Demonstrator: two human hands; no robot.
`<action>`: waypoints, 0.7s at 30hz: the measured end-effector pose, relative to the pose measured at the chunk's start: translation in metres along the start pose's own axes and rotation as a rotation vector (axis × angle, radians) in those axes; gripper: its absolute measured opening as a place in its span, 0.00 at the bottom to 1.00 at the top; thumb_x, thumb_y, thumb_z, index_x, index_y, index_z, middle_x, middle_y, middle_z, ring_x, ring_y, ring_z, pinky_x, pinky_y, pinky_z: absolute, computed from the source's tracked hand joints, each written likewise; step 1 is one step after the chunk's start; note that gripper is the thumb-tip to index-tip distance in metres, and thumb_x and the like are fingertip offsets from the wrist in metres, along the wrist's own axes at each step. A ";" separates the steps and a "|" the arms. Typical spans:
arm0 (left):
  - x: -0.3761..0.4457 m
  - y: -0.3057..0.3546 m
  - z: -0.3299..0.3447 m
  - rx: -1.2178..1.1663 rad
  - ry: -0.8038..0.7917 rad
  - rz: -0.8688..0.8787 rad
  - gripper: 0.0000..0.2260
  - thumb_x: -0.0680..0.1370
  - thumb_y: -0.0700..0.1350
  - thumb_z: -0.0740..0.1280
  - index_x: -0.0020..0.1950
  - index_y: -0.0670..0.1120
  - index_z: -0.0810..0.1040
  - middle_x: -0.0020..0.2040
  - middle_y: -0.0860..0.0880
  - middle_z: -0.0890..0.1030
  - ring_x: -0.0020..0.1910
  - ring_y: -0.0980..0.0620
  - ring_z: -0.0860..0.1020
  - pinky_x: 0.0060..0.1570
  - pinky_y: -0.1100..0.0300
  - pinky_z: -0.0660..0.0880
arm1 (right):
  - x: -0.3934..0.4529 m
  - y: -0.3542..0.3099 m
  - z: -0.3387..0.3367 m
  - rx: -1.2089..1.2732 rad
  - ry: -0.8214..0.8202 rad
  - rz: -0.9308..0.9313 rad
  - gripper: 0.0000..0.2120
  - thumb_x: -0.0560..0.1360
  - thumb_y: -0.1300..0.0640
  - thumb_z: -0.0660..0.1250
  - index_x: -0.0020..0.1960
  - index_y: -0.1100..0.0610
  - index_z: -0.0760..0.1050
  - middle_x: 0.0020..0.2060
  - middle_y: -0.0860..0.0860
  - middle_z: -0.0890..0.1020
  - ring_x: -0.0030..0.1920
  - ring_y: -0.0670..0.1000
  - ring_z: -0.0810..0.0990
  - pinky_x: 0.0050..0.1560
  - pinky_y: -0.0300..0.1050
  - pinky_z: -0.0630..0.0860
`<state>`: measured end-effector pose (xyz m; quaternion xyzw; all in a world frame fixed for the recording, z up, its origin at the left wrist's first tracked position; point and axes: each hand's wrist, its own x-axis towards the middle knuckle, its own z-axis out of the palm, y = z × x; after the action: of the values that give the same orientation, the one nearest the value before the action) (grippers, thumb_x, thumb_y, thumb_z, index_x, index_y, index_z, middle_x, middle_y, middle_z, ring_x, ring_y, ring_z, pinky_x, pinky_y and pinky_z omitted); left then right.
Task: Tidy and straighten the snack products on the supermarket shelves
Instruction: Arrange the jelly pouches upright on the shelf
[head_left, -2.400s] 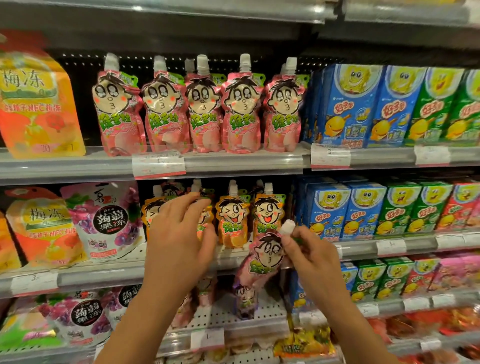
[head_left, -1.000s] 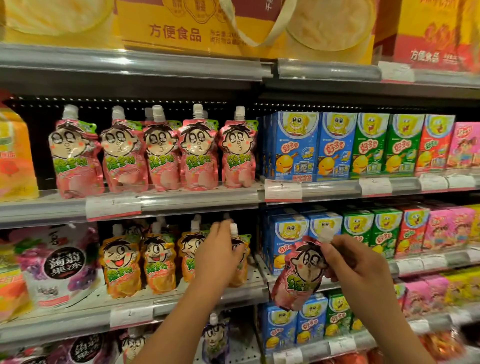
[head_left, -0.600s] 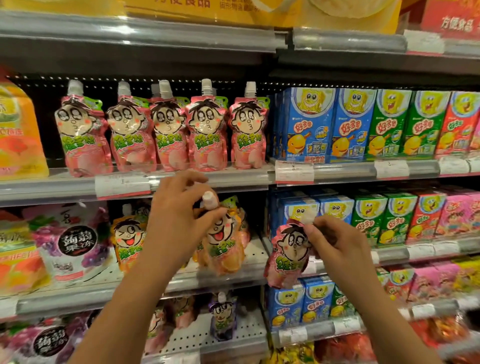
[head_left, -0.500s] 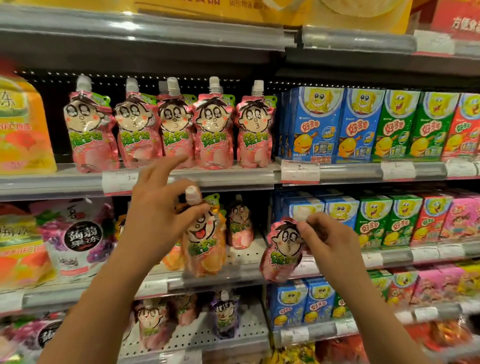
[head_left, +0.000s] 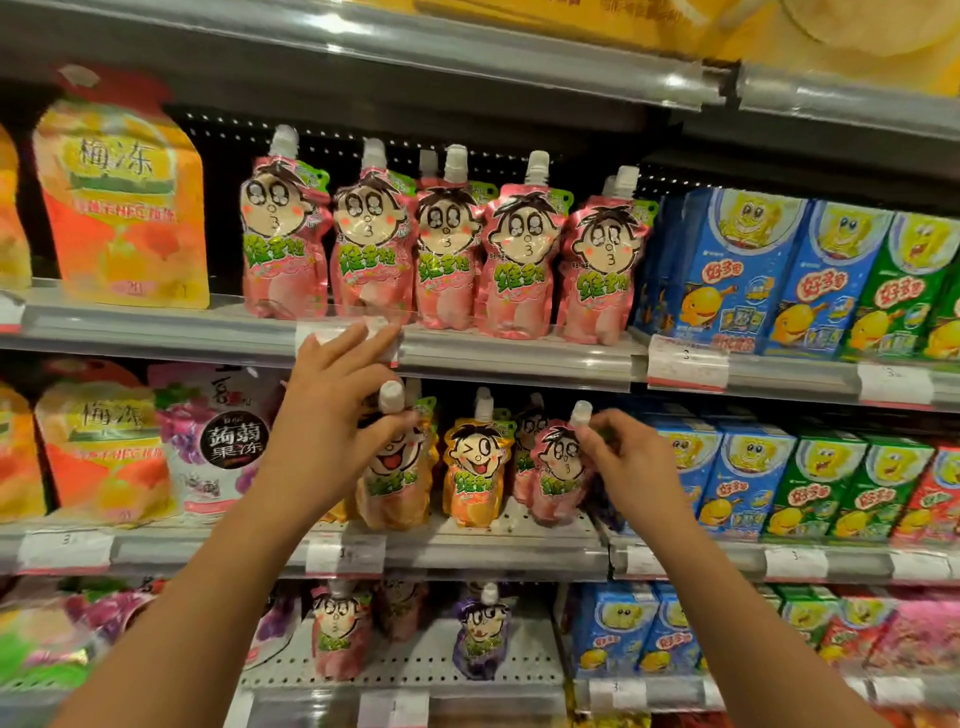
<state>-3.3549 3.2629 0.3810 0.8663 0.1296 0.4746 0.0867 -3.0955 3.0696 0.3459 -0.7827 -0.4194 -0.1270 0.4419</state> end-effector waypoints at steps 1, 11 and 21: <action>-0.001 -0.001 0.001 -0.005 0.001 0.004 0.10 0.72 0.48 0.78 0.46 0.48 0.80 0.76 0.56 0.70 0.79 0.48 0.61 0.77 0.46 0.47 | 0.003 0.001 0.005 -0.011 -0.014 0.009 0.08 0.80 0.47 0.67 0.47 0.51 0.77 0.37 0.48 0.84 0.37 0.44 0.81 0.36 0.36 0.74; -0.001 -0.009 0.007 0.050 0.023 0.067 0.12 0.69 0.47 0.80 0.43 0.49 0.79 0.76 0.55 0.69 0.79 0.46 0.62 0.76 0.46 0.48 | 0.033 0.004 0.019 -0.001 -0.169 0.142 0.06 0.79 0.48 0.68 0.50 0.49 0.80 0.36 0.51 0.86 0.41 0.53 0.86 0.46 0.57 0.84; -0.007 -0.006 0.004 0.245 -0.120 0.126 0.14 0.66 0.52 0.82 0.41 0.49 0.79 0.80 0.48 0.64 0.80 0.38 0.59 0.74 0.32 0.54 | -0.028 -0.007 0.014 0.010 0.096 0.024 0.20 0.78 0.54 0.69 0.70 0.48 0.71 0.59 0.48 0.74 0.37 0.42 0.82 0.46 0.48 0.80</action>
<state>-3.3558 3.2663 0.3720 0.9035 0.1267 0.4073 -0.0422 -3.1202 3.0671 0.3262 -0.7785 -0.3888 -0.1569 0.4671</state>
